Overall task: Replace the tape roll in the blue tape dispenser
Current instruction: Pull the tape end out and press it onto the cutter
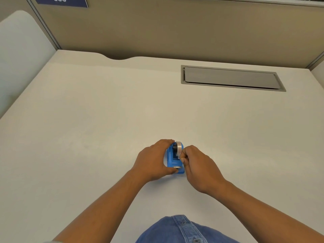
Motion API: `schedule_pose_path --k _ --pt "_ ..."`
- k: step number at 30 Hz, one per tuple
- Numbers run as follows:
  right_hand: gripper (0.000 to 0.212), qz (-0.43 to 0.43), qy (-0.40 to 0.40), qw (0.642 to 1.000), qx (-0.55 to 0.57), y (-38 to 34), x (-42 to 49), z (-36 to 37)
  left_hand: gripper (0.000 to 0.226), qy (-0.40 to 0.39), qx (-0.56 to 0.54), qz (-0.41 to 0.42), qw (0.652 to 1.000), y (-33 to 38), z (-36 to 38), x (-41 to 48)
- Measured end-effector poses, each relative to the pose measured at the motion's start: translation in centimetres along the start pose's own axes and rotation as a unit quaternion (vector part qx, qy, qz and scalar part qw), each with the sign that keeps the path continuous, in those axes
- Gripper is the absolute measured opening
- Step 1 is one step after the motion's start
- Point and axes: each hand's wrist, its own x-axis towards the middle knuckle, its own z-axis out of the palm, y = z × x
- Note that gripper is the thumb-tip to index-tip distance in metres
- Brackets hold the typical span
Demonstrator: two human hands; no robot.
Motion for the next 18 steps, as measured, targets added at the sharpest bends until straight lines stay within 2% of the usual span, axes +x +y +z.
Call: schedule_pose_path --k 8,18 --pt "0.015 -0.006 -0.005 1.000 0.002 0.29 -0.29 0.70 0.087 -0.005 0.027 0.050 0.998 0.44 -0.24 -0.34" --pt "0.014 -0.009 -0.006 1.000 -0.010 0.14 0.02 0.74 0.082 -0.003 0.055 0.051 0.997 0.32 -0.01 -0.58"
